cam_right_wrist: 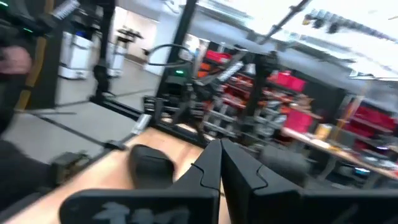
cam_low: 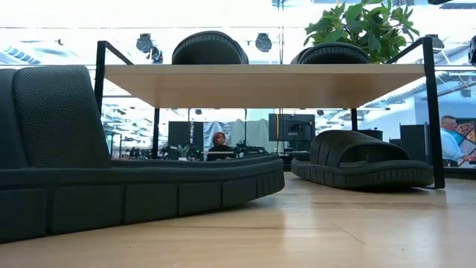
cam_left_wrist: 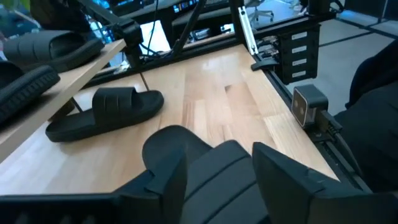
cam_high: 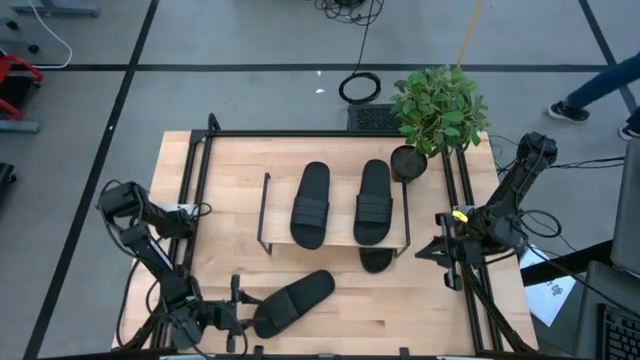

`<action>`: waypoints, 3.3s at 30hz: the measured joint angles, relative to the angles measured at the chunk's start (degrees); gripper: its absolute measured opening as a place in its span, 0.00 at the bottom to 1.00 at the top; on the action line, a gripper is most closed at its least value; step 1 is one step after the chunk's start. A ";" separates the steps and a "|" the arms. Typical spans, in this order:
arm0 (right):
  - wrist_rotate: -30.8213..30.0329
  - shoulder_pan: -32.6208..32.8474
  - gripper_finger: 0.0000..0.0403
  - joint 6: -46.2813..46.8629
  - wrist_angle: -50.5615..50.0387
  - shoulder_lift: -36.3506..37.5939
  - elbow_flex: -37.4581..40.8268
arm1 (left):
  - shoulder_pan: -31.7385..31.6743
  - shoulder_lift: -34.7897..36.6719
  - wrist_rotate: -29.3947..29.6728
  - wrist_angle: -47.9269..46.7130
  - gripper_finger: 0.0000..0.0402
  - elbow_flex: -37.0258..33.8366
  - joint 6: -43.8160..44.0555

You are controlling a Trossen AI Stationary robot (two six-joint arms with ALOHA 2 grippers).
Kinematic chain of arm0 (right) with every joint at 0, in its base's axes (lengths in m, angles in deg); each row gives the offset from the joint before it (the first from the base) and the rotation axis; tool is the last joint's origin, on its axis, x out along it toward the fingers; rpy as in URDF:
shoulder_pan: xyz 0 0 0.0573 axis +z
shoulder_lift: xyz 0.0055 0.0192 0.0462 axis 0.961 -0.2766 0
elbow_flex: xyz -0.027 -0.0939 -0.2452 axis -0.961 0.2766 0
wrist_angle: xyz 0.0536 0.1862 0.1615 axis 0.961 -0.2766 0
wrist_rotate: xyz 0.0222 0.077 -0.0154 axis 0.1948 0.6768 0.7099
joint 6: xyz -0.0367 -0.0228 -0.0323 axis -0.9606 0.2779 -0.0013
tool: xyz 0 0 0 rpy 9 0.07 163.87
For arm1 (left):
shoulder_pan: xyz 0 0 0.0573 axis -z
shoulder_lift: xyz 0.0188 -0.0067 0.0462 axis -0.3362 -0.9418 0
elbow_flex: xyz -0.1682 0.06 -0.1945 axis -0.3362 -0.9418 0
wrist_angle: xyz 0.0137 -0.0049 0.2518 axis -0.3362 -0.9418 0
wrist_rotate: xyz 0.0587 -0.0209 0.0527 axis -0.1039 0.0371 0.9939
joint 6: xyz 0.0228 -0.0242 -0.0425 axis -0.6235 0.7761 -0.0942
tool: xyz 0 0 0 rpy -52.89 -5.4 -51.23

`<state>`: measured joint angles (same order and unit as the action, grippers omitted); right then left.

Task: Pick and place slides into the shelf
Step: Put the black slides under the shelf

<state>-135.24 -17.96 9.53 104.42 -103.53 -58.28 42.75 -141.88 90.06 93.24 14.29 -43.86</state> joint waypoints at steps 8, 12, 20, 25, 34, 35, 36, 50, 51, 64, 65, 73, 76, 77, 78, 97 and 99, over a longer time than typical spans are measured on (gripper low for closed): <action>9.90 0.00 0.00 6.68 -5.27 -0.09 0.00 | 0.00 0.00 1.01 2.37 0.53 0.02 -3.65; 9.58 0.00 0.00 7.55 -5.15 -0.22 0.00 | -0.37 0.00 -1.82 2.38 0.53 0.02 -0.58; 9.54 0.00 0.00 7.29 -5.16 -1.50 0.00 | -2.25 -1.24 -4.61 1.38 0.53 0.07 -0.40; 9.50 0.00 0.00 7.67 -5.14 -2.66 0.00 | -2.58 -4.94 -4.69 1.33 0.53 1.34 -1.69; 9.47 0.00 0.00 10.03 -5.14 -3.31 0.00 | -0.22 -16.00 -2.38 -24.52 0.53 17.82 0.65; 9.47 0.00 0.00 10.42 -5.14 -3.31 0.00 | -0.26 -17.01 -1.61 -28.56 0.53 20.08 1.78; 9.47 0.00 0.00 10.56 -5.14 -3.31 0.00 | -0.29 -17.93 -1.14 -32.56 0.53 22.13 2.88; 9.47 0.00 0.00 10.59 -5.14 -3.35 0.00 | -2.88 -22.16 -4.95 -63.68 0.53 33.33 17.50; 9.47 0.00 0.00 10.60 -5.16 -3.35 0.00 | -3.09 -22.16 -4.95 -63.81 0.53 33.31 16.93; 9.47 0.00 0.00 10.84 -5.16 -3.35 0.00 | -10.37 -22.14 -5.44 -63.83 0.52 32.41 17.95; 9.47 0.00 0.00 10.82 -5.16 -3.35 0.00 | -10.85 -22.12 -5.55 -63.71 0.49 32.41 18.92; 9.47 0.00 0.00 10.72 -5.16 -3.35 0.00 | -12.00 -22.10 -5.25 -63.85 0.04 34.27 19.49; 9.47 -0.01 0.00 10.75 -5.16 -3.35 0.00 | -11.67 -22.12 -1.29 -64.70 0.02 36.90 21.74; 9.47 0.00 0.00 10.75 -5.16 -3.35 0.00 | -11.72 -22.12 -0.37 -65.19 0.01 38.05 23.40; 9.47 0.00 0.00 10.75 -5.16 -3.35 0.00 | -11.89 -22.11 -0.13 -66.06 0.01 39.35 25.14; 9.48 -0.02 0.00 10.51 -4.74 -3.35 0.00 | -17.41 -24.18 1.42 -74.34 0.00 45.94 29.91; 9.49 -0.01 0.00 10.49 -4.70 -3.33 0.00 | -17.25 -25.13 0.99 -75.87 0.00 45.94 31.47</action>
<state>-125.75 -17.97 20.03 99.72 -106.85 -58.28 25.49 -167.00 91.04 17.37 60.23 -12.39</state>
